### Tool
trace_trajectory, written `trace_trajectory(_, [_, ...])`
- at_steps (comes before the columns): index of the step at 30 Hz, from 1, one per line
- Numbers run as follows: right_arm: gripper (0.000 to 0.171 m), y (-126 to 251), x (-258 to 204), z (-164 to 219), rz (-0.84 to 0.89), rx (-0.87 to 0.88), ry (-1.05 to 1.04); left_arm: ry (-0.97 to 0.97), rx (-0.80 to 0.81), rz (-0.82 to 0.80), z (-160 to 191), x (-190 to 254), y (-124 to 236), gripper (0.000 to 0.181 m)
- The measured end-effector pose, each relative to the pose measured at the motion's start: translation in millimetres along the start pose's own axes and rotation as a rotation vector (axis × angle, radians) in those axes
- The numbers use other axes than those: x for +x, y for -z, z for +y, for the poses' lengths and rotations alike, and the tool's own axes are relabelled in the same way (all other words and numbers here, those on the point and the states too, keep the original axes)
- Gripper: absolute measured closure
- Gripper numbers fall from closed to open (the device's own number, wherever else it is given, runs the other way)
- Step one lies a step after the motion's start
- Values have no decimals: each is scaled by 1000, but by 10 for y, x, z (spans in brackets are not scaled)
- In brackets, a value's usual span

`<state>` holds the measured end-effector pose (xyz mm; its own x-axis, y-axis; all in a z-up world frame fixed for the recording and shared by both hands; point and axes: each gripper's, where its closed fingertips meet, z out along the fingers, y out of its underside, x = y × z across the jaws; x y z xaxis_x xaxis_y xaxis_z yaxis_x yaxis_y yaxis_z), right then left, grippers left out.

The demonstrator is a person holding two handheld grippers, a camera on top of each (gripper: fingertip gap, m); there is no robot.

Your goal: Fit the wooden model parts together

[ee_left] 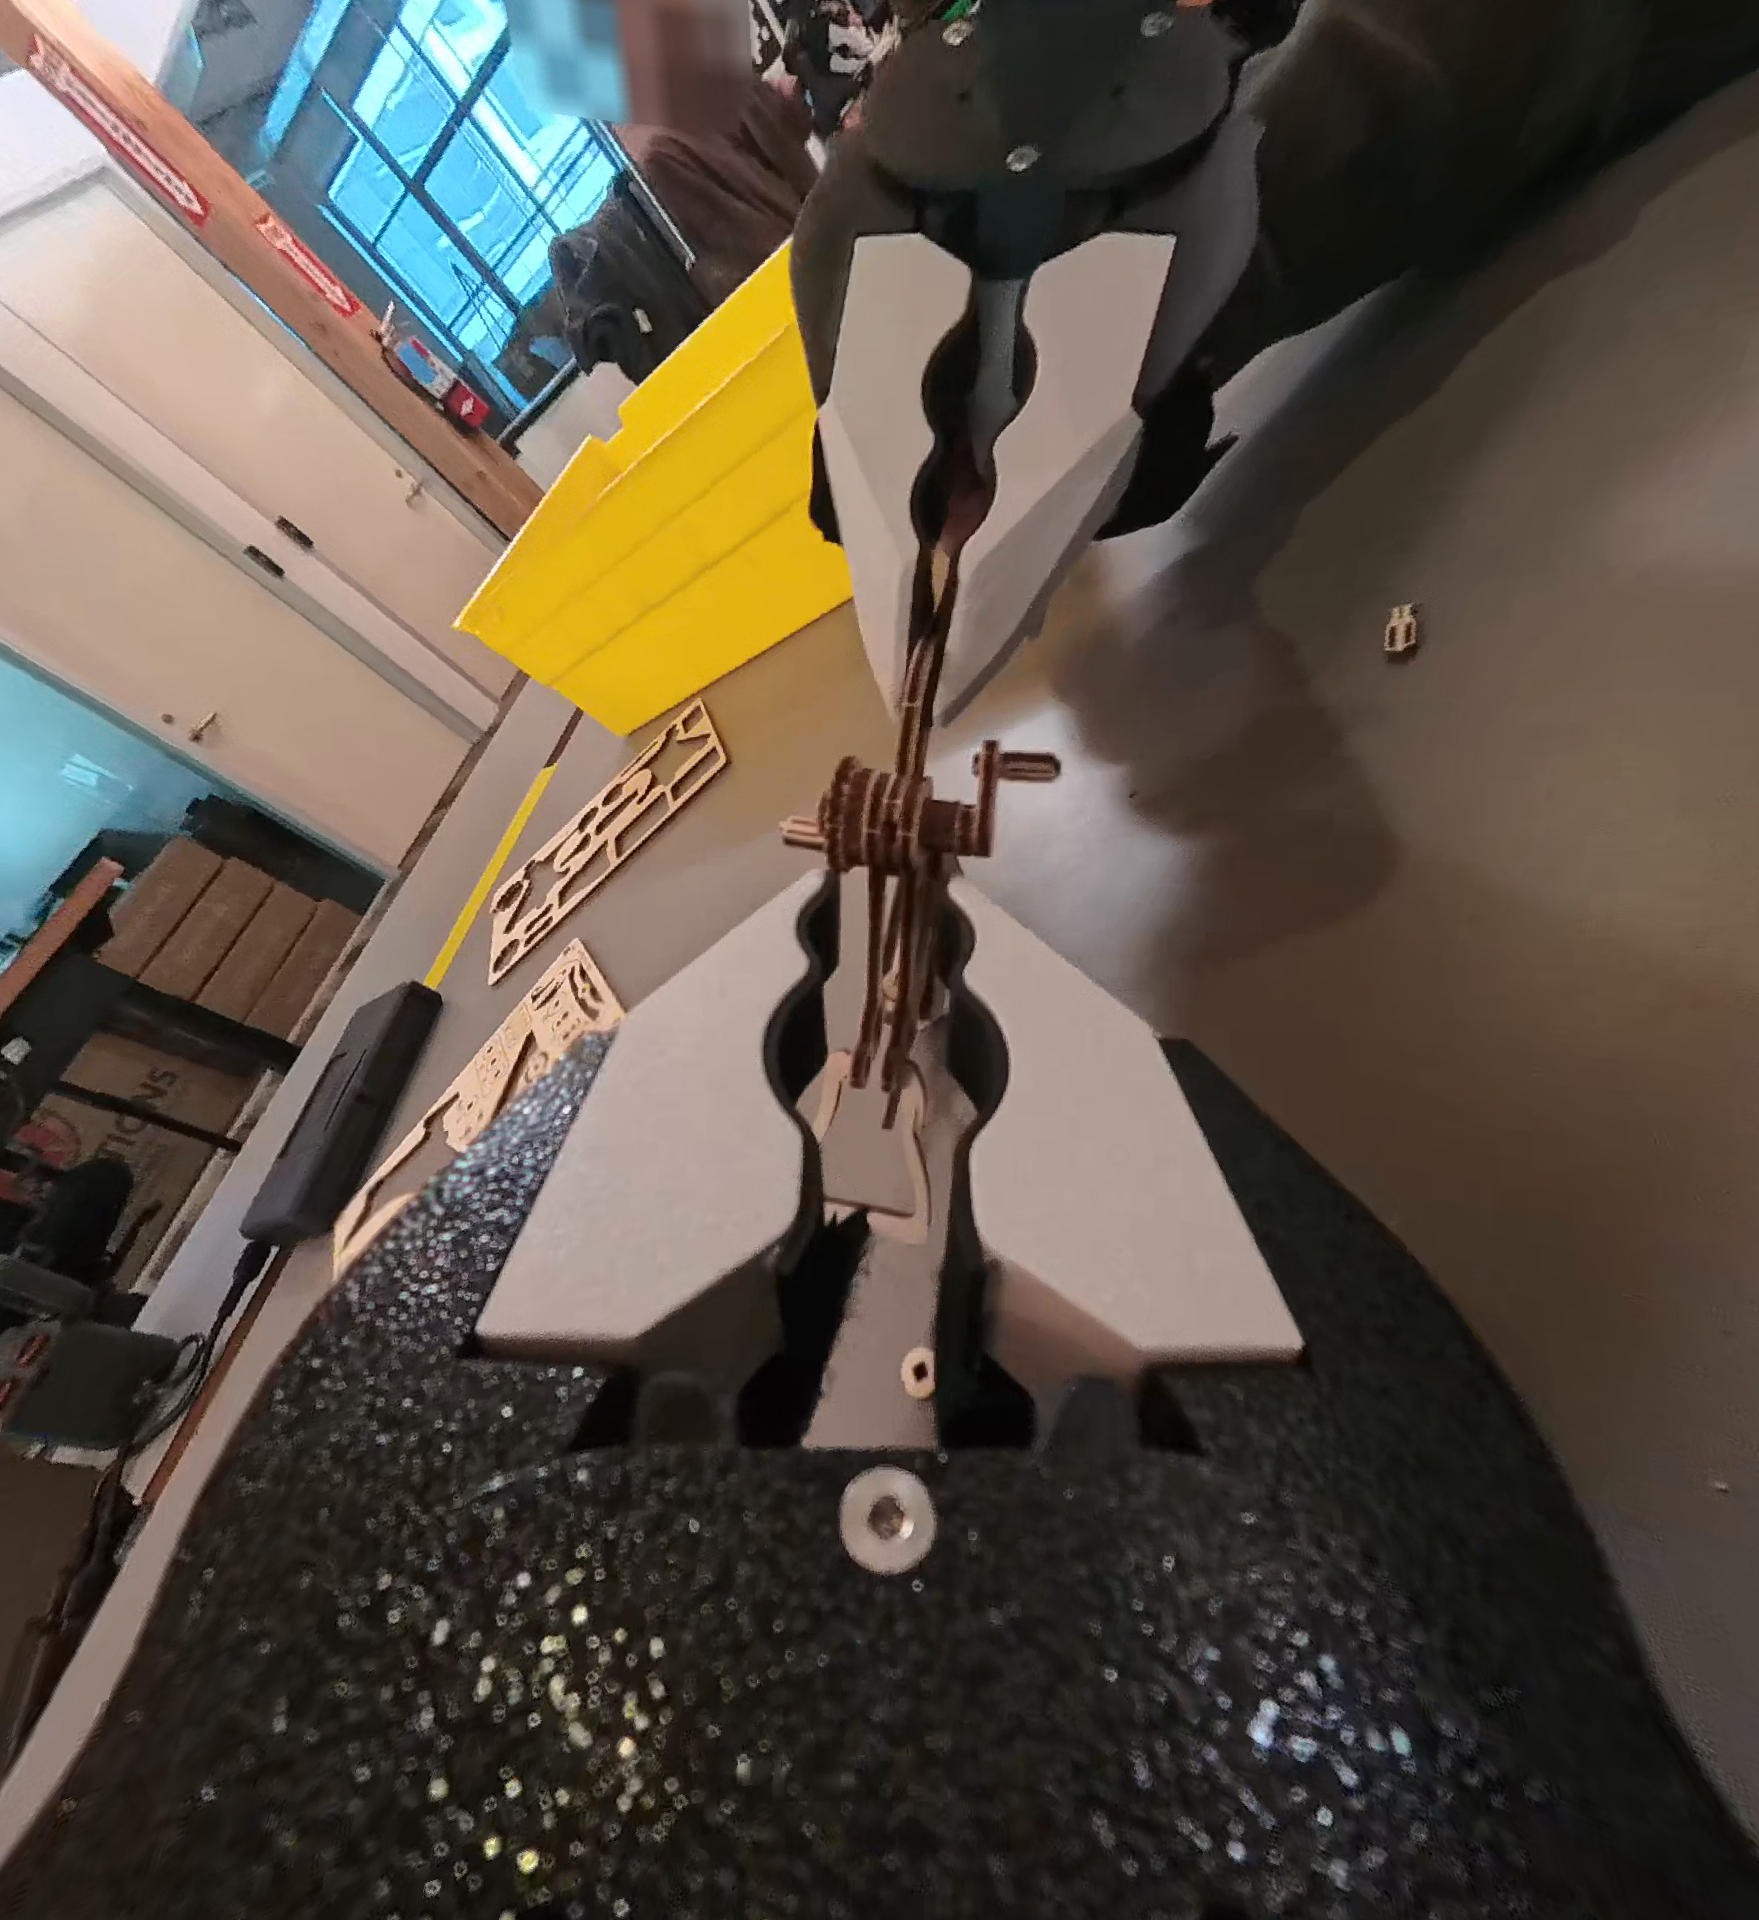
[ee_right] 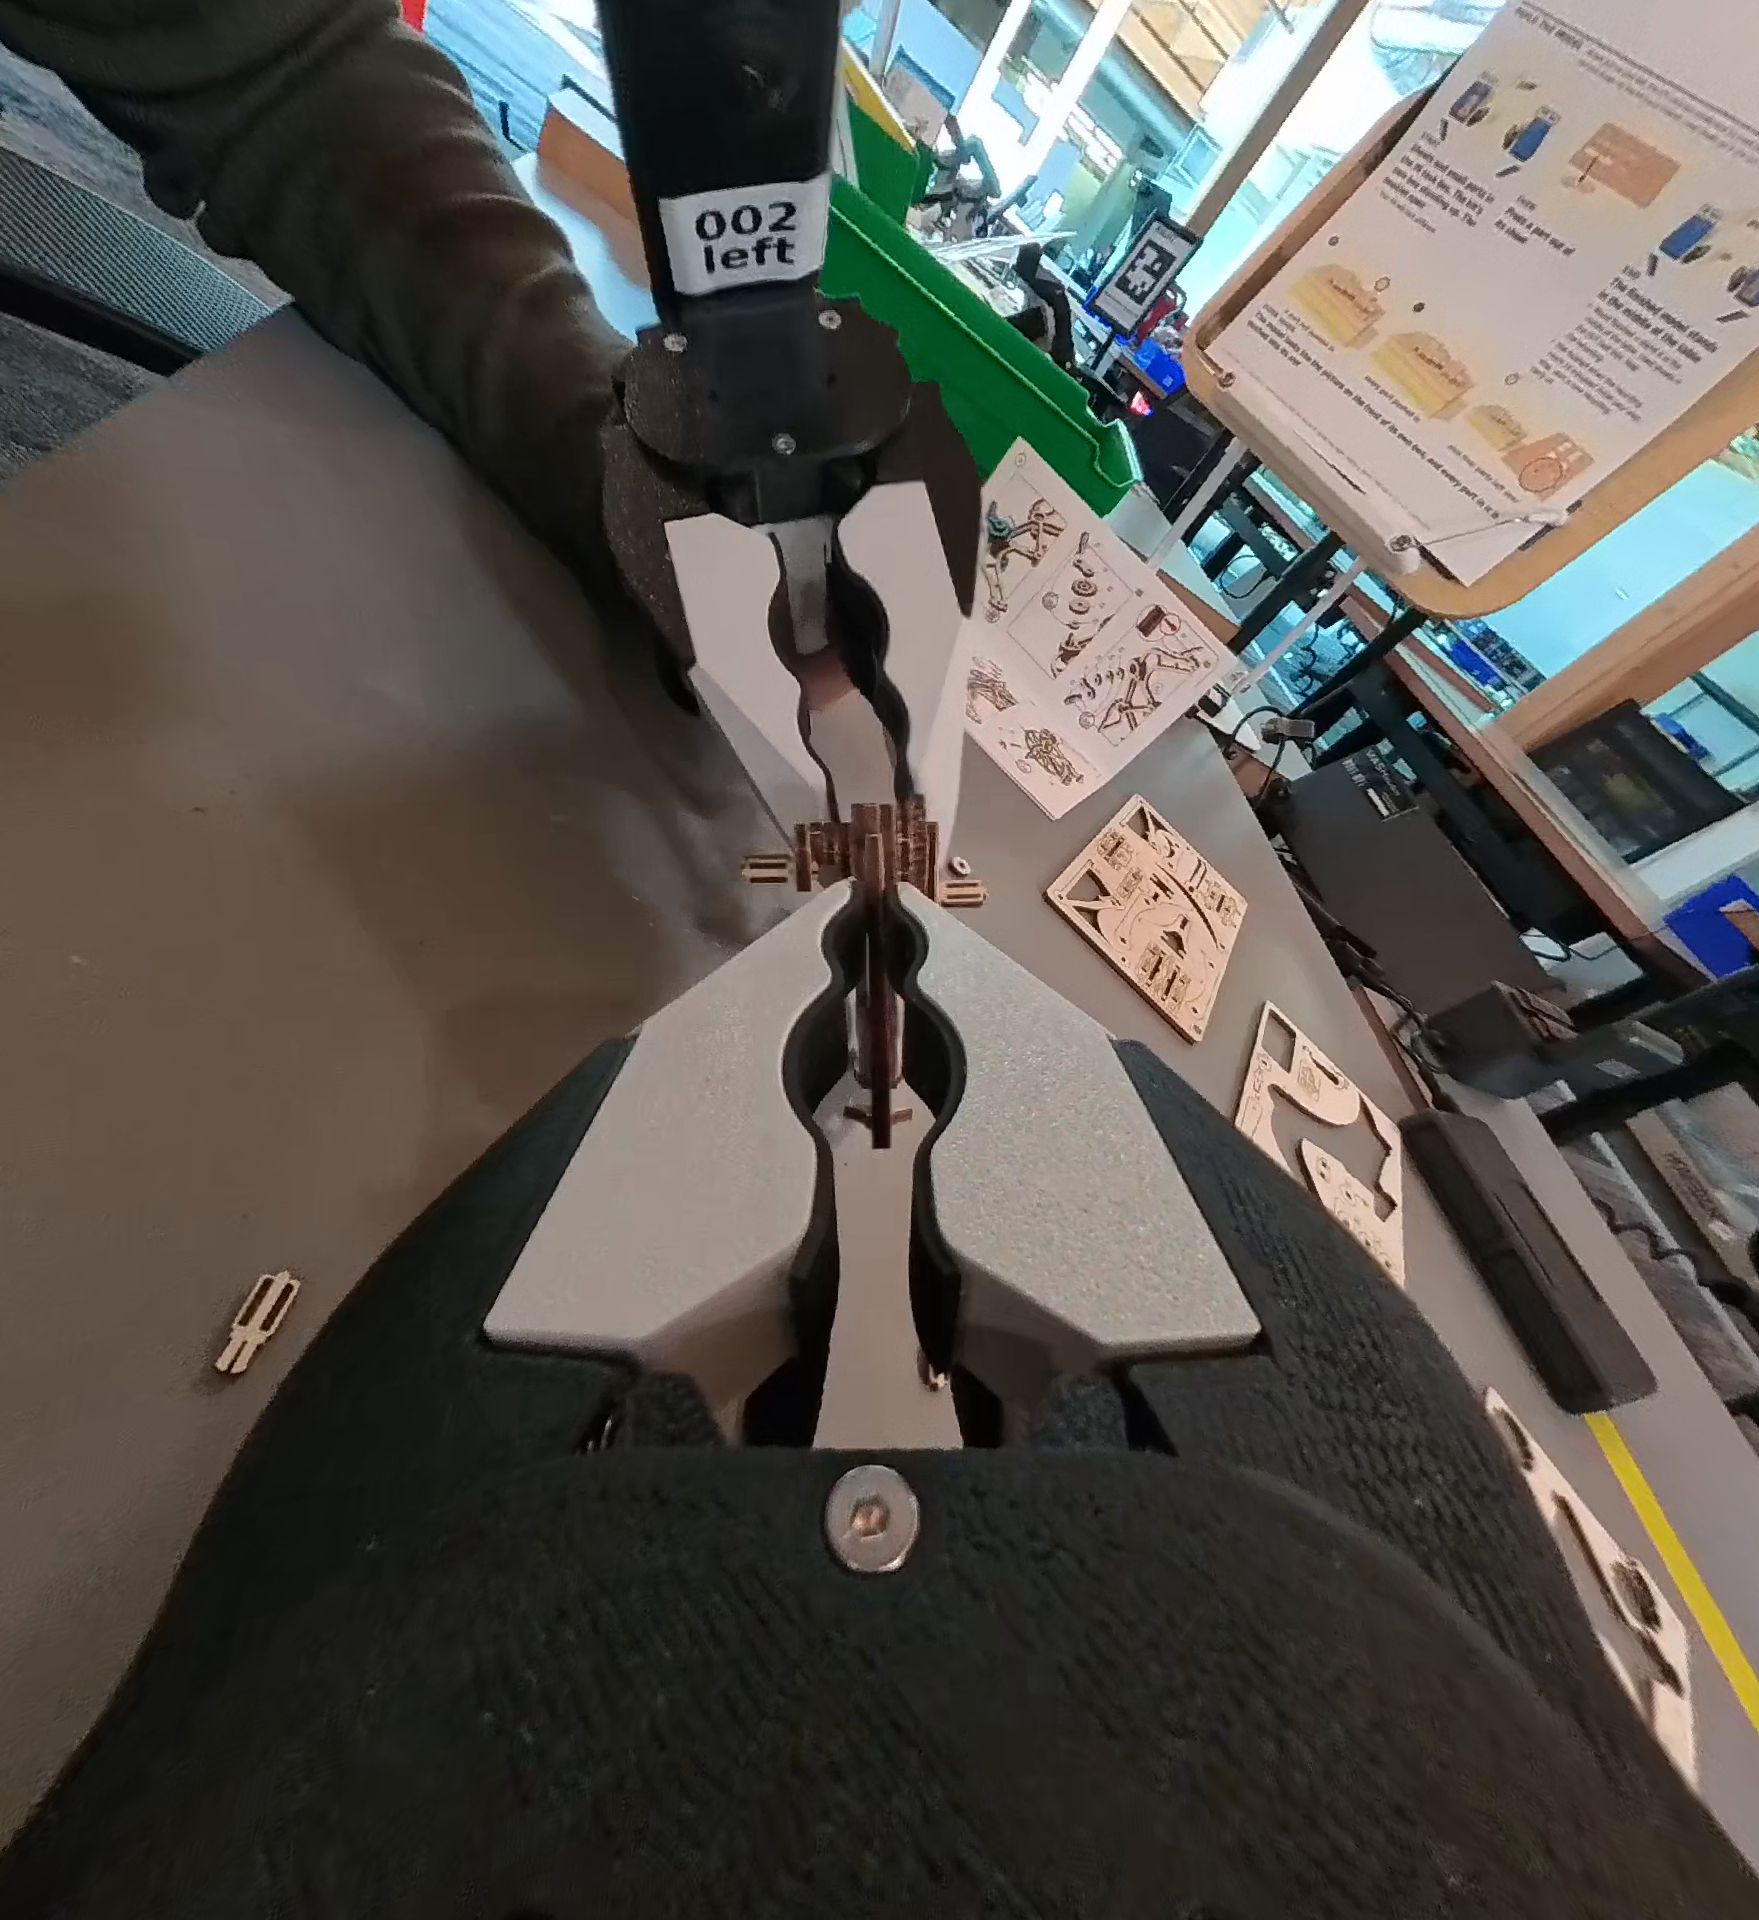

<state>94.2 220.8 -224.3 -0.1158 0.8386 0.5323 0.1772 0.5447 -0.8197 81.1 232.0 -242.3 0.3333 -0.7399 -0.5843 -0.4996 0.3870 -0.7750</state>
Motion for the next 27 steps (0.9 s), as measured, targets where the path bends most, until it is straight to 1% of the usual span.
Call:
trace_trajectory(2, [171, 4, 15, 1, 9, -1, 2, -14, 0, 11, -1, 25, -4, 158])
trace_trajectory(7, [171, 14, 43, 21, 19, -3, -3, 33, -12, 56, 29, 75, -30, 151])
trace_trajectory(10, [171, 8, 34, 6, 15, 10, -13, 83, 3, 51, 1, 43, -24, 156])
trace_trajectory(13, [171, 1, 19, -10, 10, 22, -16, 114, 15, 33, -13, -15, 2, 171])
trace_trajectory(16, [171, -3, 17, -9, 11, 25, -18, 124, 24, 43, -21, -14, 12, 173])
trace_trajectory(20, [171, 5, 45, -18, 32, 29, -8, 109, 59, 54, -63, 6, 28, 163])
trace_trajectory(22, [171, 13, 65, -26, 43, 31, -6, 125, 68, 68, -83, 28, 20, 153])
trace_trajectory(24, [171, 16, 72, -22, 45, 31, -8, 134, 56, 84, -68, 61, 1, 148])
trace_trajectory(26, [171, 13, 68, -23, 43, 32, -9, 150, 55, 79, -67, 48, -2, 151])
trace_trajectory(27, [171, 12, 66, -27, 43, 34, -9, 163, 60, 72, -75, 26, 5, 155])
